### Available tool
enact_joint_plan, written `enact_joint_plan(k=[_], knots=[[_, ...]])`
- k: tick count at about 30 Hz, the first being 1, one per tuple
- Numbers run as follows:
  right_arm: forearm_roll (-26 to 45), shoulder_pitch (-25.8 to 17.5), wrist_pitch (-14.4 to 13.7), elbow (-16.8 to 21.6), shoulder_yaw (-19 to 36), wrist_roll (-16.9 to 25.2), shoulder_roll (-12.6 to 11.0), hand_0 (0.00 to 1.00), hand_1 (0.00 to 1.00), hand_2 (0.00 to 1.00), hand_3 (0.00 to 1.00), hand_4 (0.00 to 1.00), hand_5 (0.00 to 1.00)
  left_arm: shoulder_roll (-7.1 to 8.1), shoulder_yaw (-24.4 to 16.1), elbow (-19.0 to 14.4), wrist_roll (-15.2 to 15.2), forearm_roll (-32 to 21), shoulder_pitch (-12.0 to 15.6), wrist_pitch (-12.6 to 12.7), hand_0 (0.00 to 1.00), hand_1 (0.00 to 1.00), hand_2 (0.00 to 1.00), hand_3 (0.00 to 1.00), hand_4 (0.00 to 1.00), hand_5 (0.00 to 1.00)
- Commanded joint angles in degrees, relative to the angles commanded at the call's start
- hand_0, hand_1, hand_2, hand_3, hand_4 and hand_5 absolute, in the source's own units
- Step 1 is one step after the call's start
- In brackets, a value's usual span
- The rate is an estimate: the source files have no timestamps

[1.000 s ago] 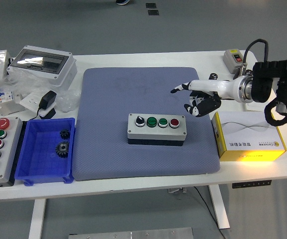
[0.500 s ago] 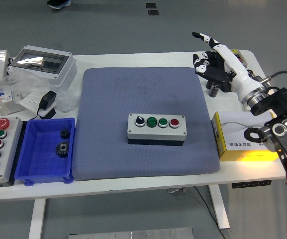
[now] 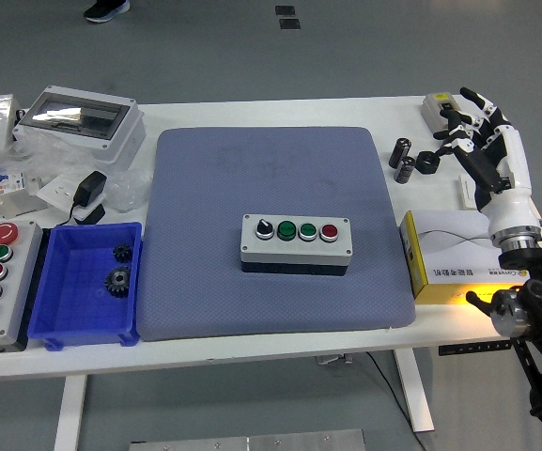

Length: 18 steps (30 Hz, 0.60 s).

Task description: Pick up the button,place it on the desk,press the button,press the button

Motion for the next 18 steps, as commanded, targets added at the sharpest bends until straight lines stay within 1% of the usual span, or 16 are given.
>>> enact_joint_plan(k=[1, 6, 7, 12, 13, 18], knots=[[0.25, 0.01, -0.09, -0.12, -0.01, 0.13, 0.00, 0.766, 0.750, 0.767, 0.793, 0.719, 0.469, 0.13, -0.15, -0.03, 0.08, 0.20, -0.03, 0.00, 0.638, 0.542, 0.621, 0.583, 0.624, 0.104], [1.20, 0.04, -0.34, -0.58, 0.32, 0.68, -0.07, 0.766, 0.750, 0.767, 0.793, 0.719, 0.469, 0.60, -0.47, -0.04, 0.07, 0.76, -0.26, -0.06, 0.638, 0.542, 0.621, 0.583, 0.624, 0.104], [1.27, 0.04, -0.37, -0.63, 0.37, 0.77, -0.07, 0.821, 0.779, 0.794, 0.810, 0.790, 0.584, 0.67, -0.56, -0.04, 0.06, 0.88, -0.29, -0.04, 0.637, 0.542, 0.621, 0.582, 0.623, 0.106], [2.40, -0.23, -0.39, -1.59, 1.17, 1.34, 0.31, 0.821, 0.779, 0.794, 0.810, 0.790, 0.584, 0.95, -0.76, -0.02, -0.01, 1.16, -0.38, 0.02, 0.637, 0.542, 0.621, 0.582, 0.623, 0.106], [2.90, -0.42, -0.36, -1.88, 1.52, 1.52, 0.36, 0.825, 0.783, 0.790, 0.806, 0.815, 0.626, 0.97, -0.75, -0.02, -0.01, 1.16, -0.38, 0.03, 0.637, 0.542, 0.621, 0.583, 0.623, 0.107], [3.96, -1.12, -0.23, -2.53, 2.62, 1.92, 0.30, 0.825, 0.783, 0.790, 0.806, 0.815, 0.626, 0.97, -0.66, -0.06, 0.09, 0.91, -0.03, 0.10, 0.637, 0.542, 0.621, 0.583, 0.623, 0.107]])
